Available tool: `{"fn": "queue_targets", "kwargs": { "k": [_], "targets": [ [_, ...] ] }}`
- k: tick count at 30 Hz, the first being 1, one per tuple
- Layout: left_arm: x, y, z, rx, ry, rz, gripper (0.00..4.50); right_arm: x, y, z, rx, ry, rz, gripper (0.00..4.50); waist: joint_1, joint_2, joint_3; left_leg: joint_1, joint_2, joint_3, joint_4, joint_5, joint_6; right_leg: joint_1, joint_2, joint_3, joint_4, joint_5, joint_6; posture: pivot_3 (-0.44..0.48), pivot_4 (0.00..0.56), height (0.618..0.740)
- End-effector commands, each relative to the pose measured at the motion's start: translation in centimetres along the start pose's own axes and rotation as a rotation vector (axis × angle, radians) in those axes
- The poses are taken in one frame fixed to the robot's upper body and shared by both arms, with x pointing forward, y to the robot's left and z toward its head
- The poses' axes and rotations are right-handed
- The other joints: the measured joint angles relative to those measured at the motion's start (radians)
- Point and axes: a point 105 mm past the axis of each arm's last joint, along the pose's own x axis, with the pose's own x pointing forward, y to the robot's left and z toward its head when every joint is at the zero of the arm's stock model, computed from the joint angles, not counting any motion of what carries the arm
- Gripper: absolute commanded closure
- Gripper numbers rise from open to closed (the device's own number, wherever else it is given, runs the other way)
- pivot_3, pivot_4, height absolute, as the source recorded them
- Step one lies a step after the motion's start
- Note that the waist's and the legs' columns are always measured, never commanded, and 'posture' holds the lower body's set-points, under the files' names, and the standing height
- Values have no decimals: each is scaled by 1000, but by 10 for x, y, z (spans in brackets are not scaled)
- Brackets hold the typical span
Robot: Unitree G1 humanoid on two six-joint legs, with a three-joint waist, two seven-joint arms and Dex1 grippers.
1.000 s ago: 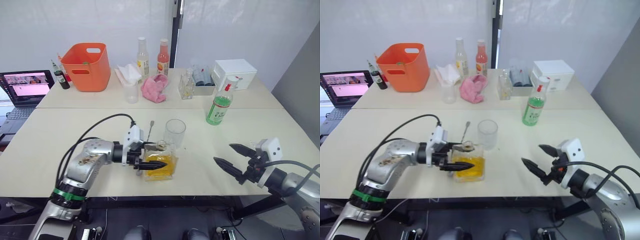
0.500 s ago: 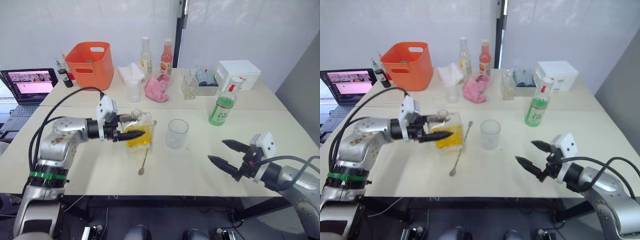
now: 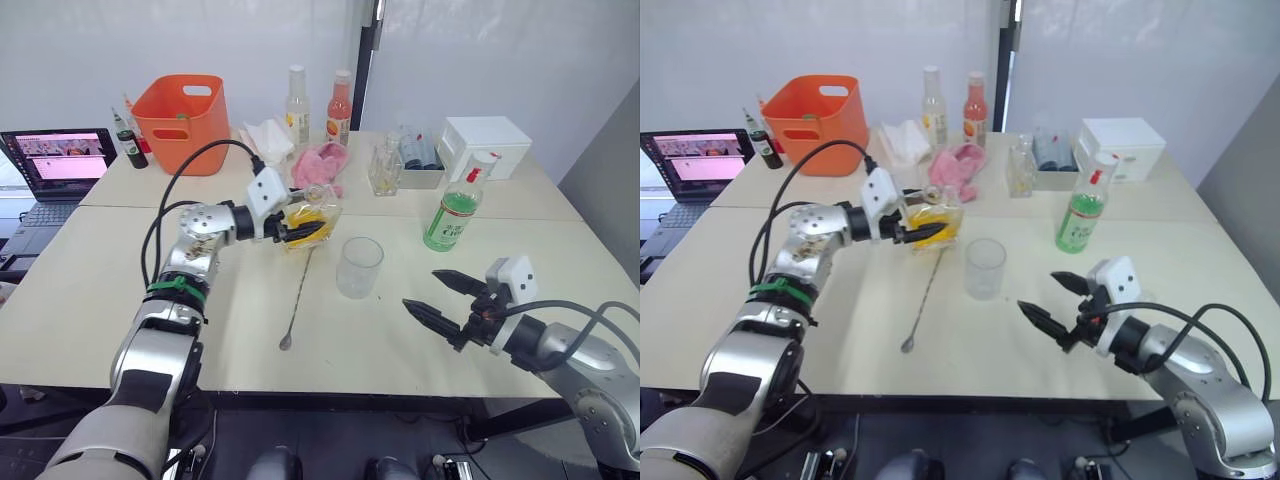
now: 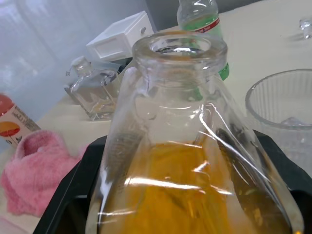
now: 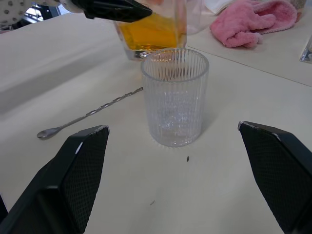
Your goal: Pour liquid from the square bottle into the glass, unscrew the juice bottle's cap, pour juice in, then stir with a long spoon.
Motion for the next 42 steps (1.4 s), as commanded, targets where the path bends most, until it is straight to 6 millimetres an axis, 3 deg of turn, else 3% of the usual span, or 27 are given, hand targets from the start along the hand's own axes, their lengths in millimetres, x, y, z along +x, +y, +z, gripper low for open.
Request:
{"fn": "queue_targets", "kwargs": {
  "k": [1,16,42],
  "targets": [
    [10,21,39,219,-87,93,1660,2,7,14,-28,-53,6,0,-1,-1,1,0,0,0,0,0,0,0,0,0,0,0,0,0,150,740],
    [45,6,48,589,-34,136,1660,10,12,21,-25,-90,-10,0,0,-3,2,-1,1,0,1,-1,1,0,0,0,0,0,1,0,150,740],
    [57,-11,52,966,-61,131,1660,12,14,23,-16,-100,-32,0,0,-3,2,-1,1,0,1,-1,1,-1,0,0,0,1,1,0,150,740]
  ]
}}
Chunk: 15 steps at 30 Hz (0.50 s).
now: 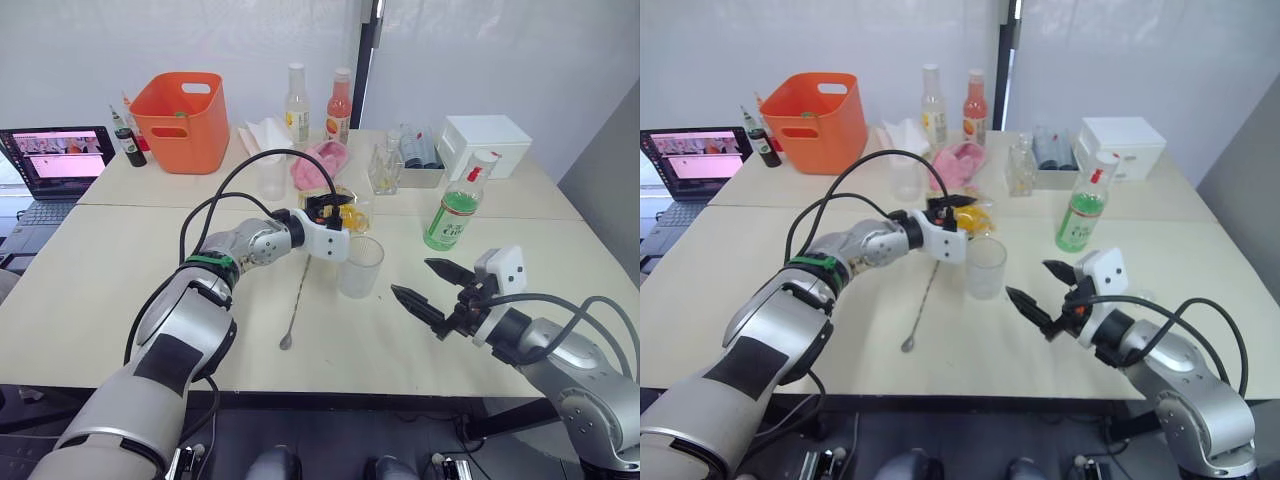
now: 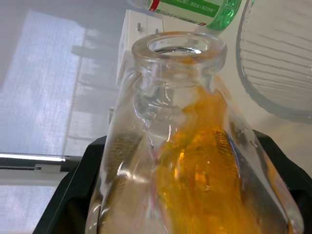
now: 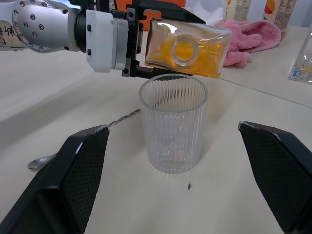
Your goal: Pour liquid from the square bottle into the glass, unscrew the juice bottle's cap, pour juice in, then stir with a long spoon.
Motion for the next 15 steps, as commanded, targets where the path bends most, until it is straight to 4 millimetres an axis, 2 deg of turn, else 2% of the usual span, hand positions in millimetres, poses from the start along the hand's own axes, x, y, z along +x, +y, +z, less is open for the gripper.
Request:
{"fn": "queue_targets", "kwargs": {
  "k": [1,15],
  "targets": [
    [5,42,16,99,-74,132,1660,0,7,10,-15,-36,22,0,0,0,0,0,0,0,0,0,0,0,0,0,0,0,0,0,150,740],
    [5,52,15,229,-65,197,1660,-1,8,15,-7,-61,16,0,0,0,0,0,0,0,0,0,0,0,0,0,0,0,0,0,150,740]
  ]
}}
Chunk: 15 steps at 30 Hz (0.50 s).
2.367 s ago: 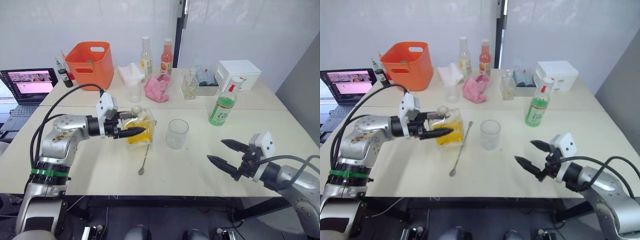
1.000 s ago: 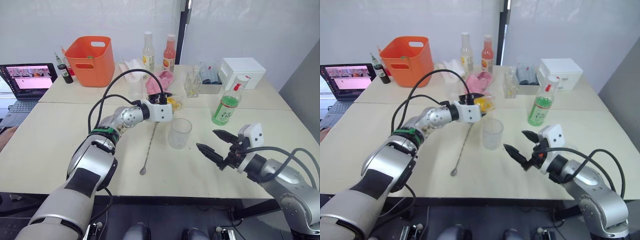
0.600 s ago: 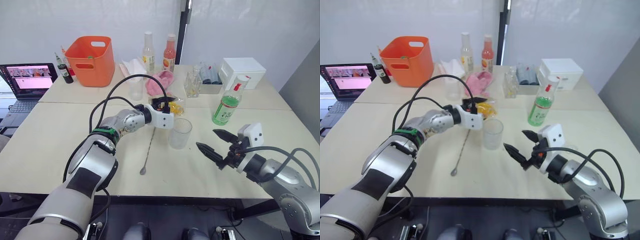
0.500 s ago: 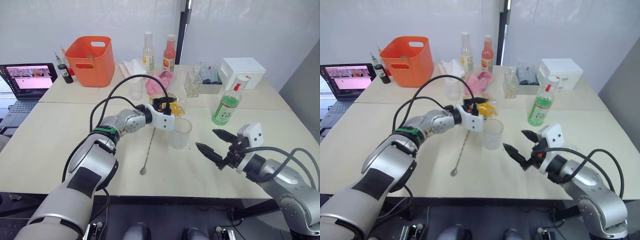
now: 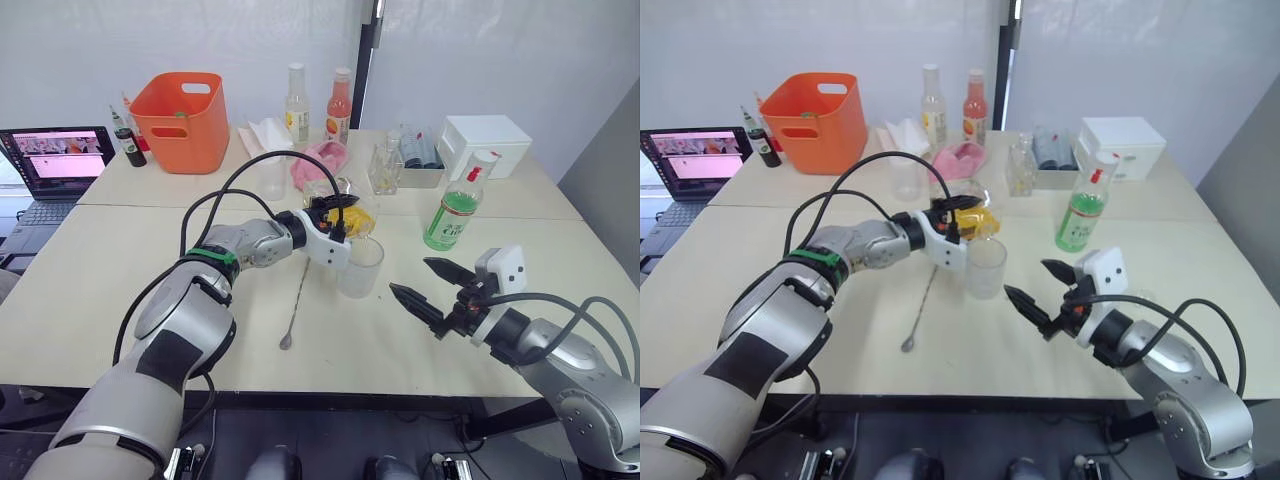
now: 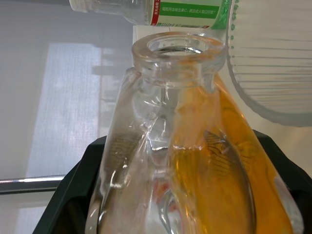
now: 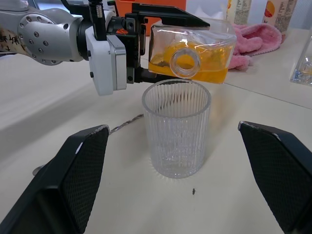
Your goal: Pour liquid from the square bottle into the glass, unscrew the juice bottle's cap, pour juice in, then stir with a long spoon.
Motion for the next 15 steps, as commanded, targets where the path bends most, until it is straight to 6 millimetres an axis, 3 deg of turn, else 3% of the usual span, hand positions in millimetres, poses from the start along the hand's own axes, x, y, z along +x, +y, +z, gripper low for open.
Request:
{"fn": "queue_targets", "kwargs": {
  "k": [1,15],
  "targets": [
    [6,50,3,76,-24,160,1660,-2,6,13,-30,-41,15,0,0,0,0,0,0,0,0,0,0,0,0,0,0,0,0,0,150,740],
    [8,47,5,169,-34,152,1660,-2,5,15,-23,-55,11,0,0,0,0,0,0,0,0,0,0,0,0,0,1,0,0,0,150,740]
  ]
}}
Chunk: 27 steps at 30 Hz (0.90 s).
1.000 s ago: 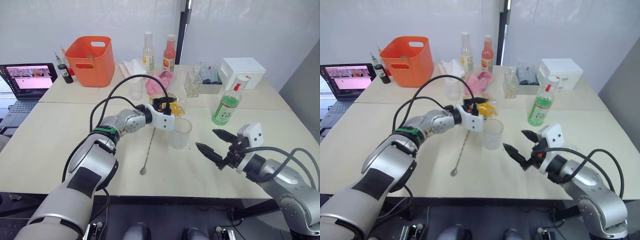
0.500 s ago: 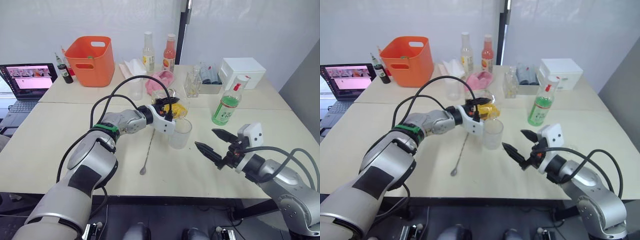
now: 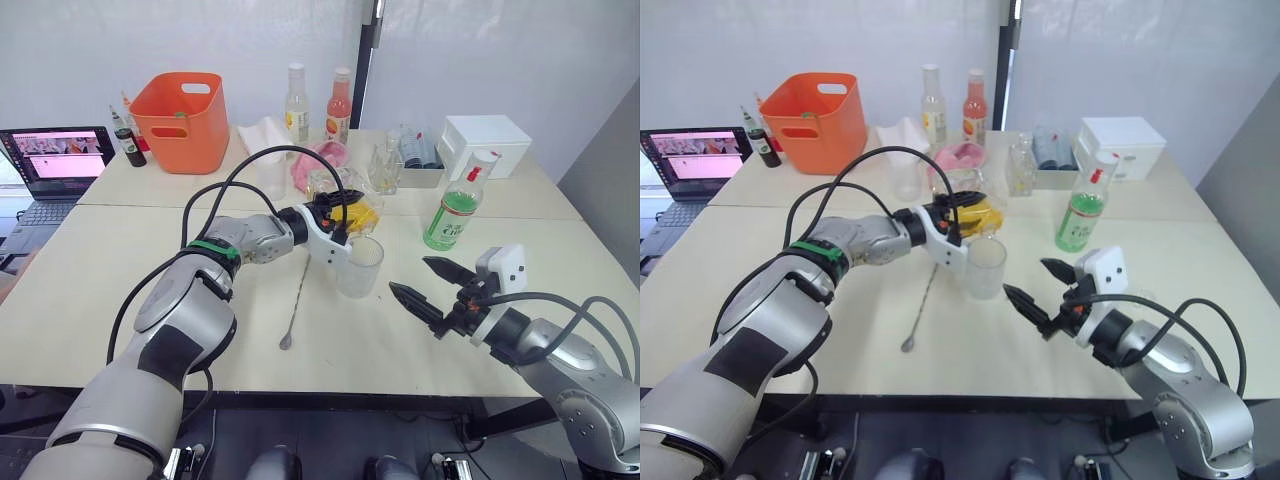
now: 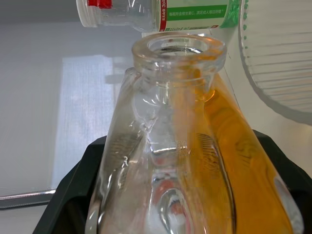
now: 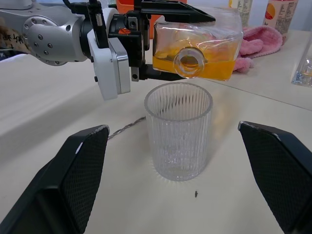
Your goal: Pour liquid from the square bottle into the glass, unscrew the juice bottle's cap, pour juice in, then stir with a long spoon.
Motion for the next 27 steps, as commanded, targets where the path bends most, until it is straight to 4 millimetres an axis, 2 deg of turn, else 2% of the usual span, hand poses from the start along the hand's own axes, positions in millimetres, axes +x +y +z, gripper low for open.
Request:
{"fn": "queue_targets", "kwargs": {
  "k": [1,27],
  "targets": [
    [7,45,-2,68,-11,144,1660,-2,5,14,-26,-50,14,0,0,0,0,0,0,0,0,0,0,0,0,0,0,0,0,0,150,740],
    [7,41,-4,195,-4,136,1660,-2,5,18,-19,-64,10,0,0,0,0,0,0,0,2,0,0,0,0,0,2,0,0,0,150,740]
  ]
}}
